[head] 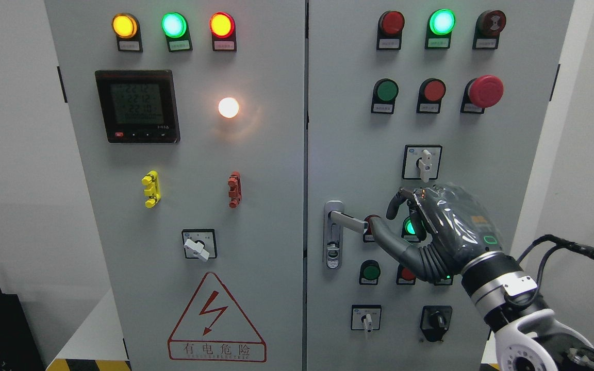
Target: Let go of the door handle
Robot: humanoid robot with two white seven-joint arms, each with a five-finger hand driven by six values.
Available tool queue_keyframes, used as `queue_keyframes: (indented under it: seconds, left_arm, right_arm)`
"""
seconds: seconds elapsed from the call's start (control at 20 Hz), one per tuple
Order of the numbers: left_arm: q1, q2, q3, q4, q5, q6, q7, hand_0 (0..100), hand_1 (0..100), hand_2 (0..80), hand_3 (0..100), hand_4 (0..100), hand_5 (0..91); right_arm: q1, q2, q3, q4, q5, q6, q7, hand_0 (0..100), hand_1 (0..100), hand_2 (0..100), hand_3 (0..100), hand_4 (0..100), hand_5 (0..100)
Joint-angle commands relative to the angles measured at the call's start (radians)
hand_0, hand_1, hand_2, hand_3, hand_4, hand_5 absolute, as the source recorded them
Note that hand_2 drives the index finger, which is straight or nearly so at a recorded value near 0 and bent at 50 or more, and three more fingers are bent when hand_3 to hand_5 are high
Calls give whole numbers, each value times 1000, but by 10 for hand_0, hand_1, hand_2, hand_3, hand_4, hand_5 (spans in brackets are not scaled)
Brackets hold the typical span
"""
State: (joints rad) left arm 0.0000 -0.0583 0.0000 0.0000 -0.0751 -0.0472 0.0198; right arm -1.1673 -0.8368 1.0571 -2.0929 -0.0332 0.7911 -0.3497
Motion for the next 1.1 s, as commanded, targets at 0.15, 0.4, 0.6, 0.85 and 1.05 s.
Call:
queue_keyframes:
  seconds: [0.15, 0.4, 0.6, 0.85, 1.05]
  left_arm:
    - [-3, 0, 2, 9, 0, 0, 0, 120, 389, 0, 0, 0, 0]
    - [-3, 0, 2, 9, 0, 0, 0, 120, 389, 0, 0, 0, 0]
    - [-3, 0, 2, 9, 0, 0, 0, 120, 389, 0, 0, 0, 0]
    - [-3, 0, 2, 9, 0, 0, 0, 120, 389, 0, 0, 0, 0]
    - [-3, 0, 2, 9, 0, 0, 0, 120, 389, 0, 0, 0, 0]
  right_arm:
    - [-11, 22, 3, 4, -14, 2, 0, 406, 228, 499, 1000, 1000, 1000]
    - [-9, 45, 3, 20, -24, 8, 0, 404, 234, 490, 1000, 1000, 1000]
    - [-11, 61, 3, 33, -39, 5, -2, 406, 233, 477, 1000, 1000, 1000]
    - [-14, 61, 1, 43, -39, 5, -3, 412, 232, 471, 1000, 1000, 1000]
    - [-14, 59, 0, 45, -40, 0, -6, 418, 233, 473, 1000, 1000, 1000]
